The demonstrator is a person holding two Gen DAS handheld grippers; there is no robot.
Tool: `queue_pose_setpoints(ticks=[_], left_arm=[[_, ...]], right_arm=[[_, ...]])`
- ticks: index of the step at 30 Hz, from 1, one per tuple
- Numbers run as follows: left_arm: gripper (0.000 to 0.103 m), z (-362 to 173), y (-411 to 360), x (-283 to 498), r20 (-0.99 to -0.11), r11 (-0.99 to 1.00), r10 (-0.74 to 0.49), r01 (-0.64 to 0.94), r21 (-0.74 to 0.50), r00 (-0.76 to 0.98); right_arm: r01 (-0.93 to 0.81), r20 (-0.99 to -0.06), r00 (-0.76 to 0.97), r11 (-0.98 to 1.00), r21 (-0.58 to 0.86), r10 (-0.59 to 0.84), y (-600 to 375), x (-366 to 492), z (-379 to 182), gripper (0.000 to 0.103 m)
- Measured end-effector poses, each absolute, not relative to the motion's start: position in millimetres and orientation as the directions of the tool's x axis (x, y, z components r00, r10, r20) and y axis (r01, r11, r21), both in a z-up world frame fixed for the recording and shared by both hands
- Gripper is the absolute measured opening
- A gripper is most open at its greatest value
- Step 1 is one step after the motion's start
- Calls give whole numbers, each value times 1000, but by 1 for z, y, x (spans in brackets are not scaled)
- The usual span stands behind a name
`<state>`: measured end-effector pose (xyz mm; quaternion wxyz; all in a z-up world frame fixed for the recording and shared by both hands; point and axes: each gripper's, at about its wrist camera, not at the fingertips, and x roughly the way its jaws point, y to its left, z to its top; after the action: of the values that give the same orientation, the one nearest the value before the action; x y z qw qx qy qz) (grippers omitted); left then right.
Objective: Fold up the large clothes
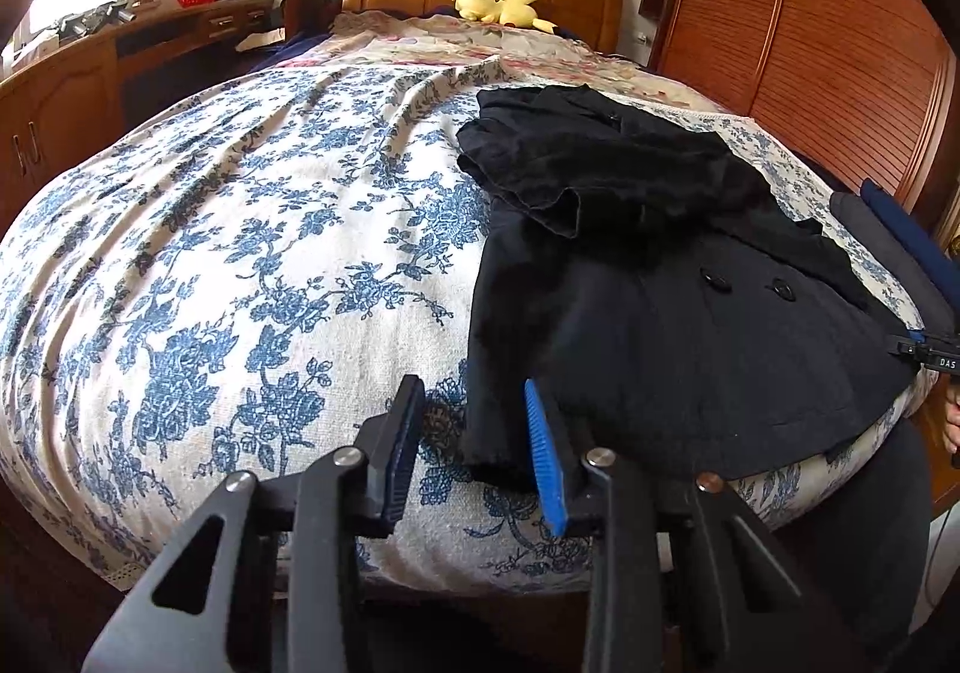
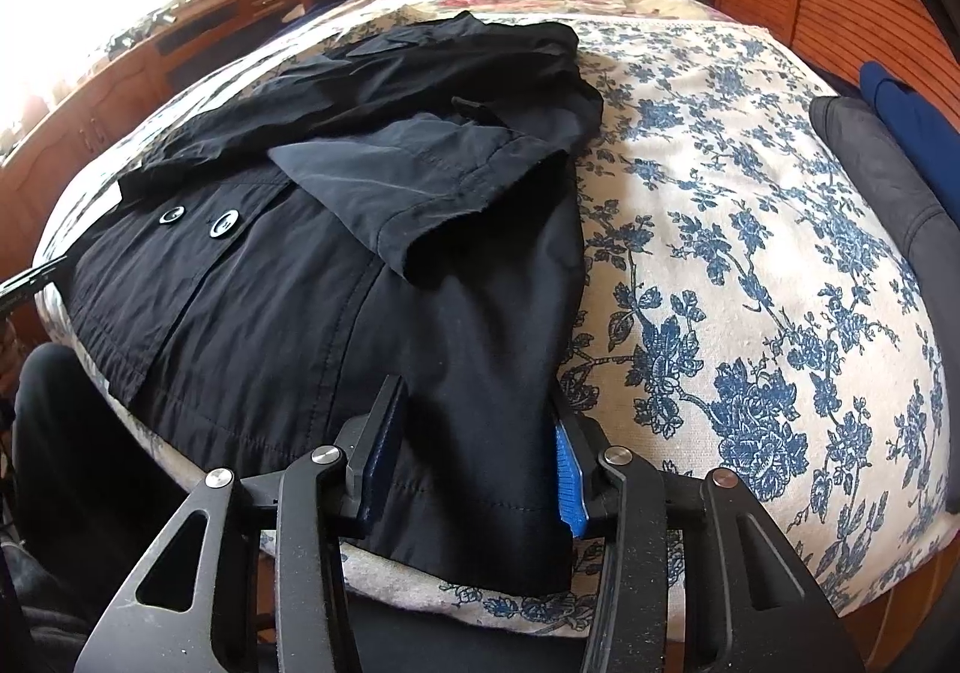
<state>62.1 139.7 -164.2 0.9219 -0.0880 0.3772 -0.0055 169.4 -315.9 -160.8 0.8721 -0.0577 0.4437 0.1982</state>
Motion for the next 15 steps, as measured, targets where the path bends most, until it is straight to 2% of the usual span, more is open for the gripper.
queue_pose_setpoints(ticks=[2, 5, 12, 15], left_arm=[[31, -164, 138, 60, -690, 985, -74, -54, -161, 720], [14, -164, 136, 57, -677, 981, -103, -37, -190, 729], [13, -160, 135, 59, -694, 982, -95, -48, -184, 713], [13, -161, 138, 60, -700, 979, -103, -52, -197, 707]], right_arm=[[-397, -796, 529, 915, 73, 293, -315, 169, -161, 44], [-396, -796, 531, 916, 70, 290, -315, 169, -161, 43], [-399, -798, 534, 915, 55, 280, -317, 169, -155, 19], [-414, -801, 533, 910, 33, 271, -315, 168, -153, 17]])
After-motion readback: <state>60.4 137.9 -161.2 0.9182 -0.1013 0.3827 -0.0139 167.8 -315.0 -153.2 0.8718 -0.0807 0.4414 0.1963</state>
